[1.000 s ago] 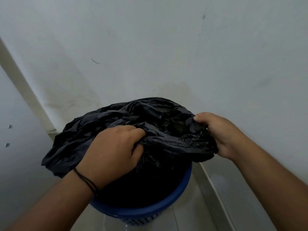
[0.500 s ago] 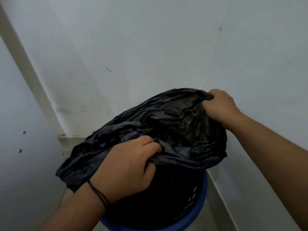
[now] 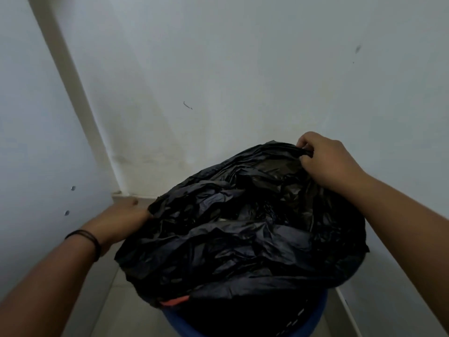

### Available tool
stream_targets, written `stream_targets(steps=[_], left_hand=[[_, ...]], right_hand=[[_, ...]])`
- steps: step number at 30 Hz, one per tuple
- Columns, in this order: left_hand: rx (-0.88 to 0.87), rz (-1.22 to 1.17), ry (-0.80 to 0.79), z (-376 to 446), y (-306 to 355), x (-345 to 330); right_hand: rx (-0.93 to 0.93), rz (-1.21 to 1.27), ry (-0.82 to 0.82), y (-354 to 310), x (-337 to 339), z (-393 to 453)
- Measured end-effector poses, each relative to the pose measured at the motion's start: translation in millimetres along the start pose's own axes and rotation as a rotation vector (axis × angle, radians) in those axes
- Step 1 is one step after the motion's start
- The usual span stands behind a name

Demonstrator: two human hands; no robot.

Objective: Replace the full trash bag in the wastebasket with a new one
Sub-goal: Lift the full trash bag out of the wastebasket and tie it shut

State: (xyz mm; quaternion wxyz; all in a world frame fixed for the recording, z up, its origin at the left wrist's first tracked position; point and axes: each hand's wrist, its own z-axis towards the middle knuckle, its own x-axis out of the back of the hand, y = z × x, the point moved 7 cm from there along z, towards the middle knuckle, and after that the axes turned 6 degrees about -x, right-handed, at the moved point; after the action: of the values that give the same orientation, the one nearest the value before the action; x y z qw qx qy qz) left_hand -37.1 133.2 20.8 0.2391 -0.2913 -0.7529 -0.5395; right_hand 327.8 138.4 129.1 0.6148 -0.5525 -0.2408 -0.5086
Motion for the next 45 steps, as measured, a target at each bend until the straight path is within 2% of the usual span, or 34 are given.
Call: stream_targets(steps=[1, 3, 5, 8, 11, 14, 16, 19, 20, 22, 23, 25, 27, 30, 33, 35, 39, 42, 45], left_hand=[[0.028, -0.056, -0.058, 0, -7, -8], [-0.020, -0.102, -0.027, 5, -7, -7], [-0.127, -0.092, 0.138, 13, 1, 10], [-0.232, -0.140, 0.380, 13, 19, 39], [-0.319, -0.076, 0.480, 15, 32, 59], [-0.365, -0.043, 0.525, 15, 44, 73], [-0.403, -0.049, 0.554, 12, 56, 83], [-0.389, -0.247, 0.494, 11, 67, 90], [-0.376, -0.361, 0.431, 11, 71, 90], [-0.345, -0.503, 0.288, 7, 80, 88], [-0.337, -0.489, 0.219, 5, 83, 85], [-0.319, -0.295, 0.115, 1, 80, 78], [-0.245, -0.083, 0.054, 0, 67, 70], [-0.203, 0.129, 0.042, -3, 57, 66], [-0.370, 0.152, 0.242, -9, 87, 79], [-0.406, -0.044, 0.330, -14, 100, 87], [-0.281, -0.437, 0.369, -28, 92, 98], [-0.146, -0.697, 0.248, -39, 83, 94], [-0.207, -0.711, 0.148, -51, 92, 91]], right_hand=[[0.020, 0.003, 0.009, -4, -1, -1], [0.064, -0.040, 0.010, -10, -6, -2], [0.117, -0.082, 0.058, -16, -6, -2], [0.110, -0.029, 0.245, -18, 11, -4], [0.037, 0.049, 0.399, -13, 32, -4], [-0.072, -0.002, 0.334, -1, 37, 5], [-0.074, -0.021, 0.301, 2, 41, 9], [-0.096, 0.052, 0.304, 1, 53, 13], [-0.152, 0.103, 0.262, 3, 55, 14], [-0.338, 0.233, 0.062, 15, 46, 8], [-0.422, 0.300, -0.059, 20, 38, -2], [-0.519, 0.348, -0.264, 27, 24, -33], [-0.551, 0.262, -0.345, 34, 13, -64], [-0.529, 0.108, -0.228, 39, 14, -91], [-0.465, 0.170, -0.052, 29, 37, -93], [-0.496, 0.370, 0.040, 22, 54, -91], [-0.564, 0.719, 0.068, 0, 81, -82], [-0.552, 0.861, -0.015, -16, 95, -73], [-0.466, 0.864, -0.111, -27, 103, -74]])
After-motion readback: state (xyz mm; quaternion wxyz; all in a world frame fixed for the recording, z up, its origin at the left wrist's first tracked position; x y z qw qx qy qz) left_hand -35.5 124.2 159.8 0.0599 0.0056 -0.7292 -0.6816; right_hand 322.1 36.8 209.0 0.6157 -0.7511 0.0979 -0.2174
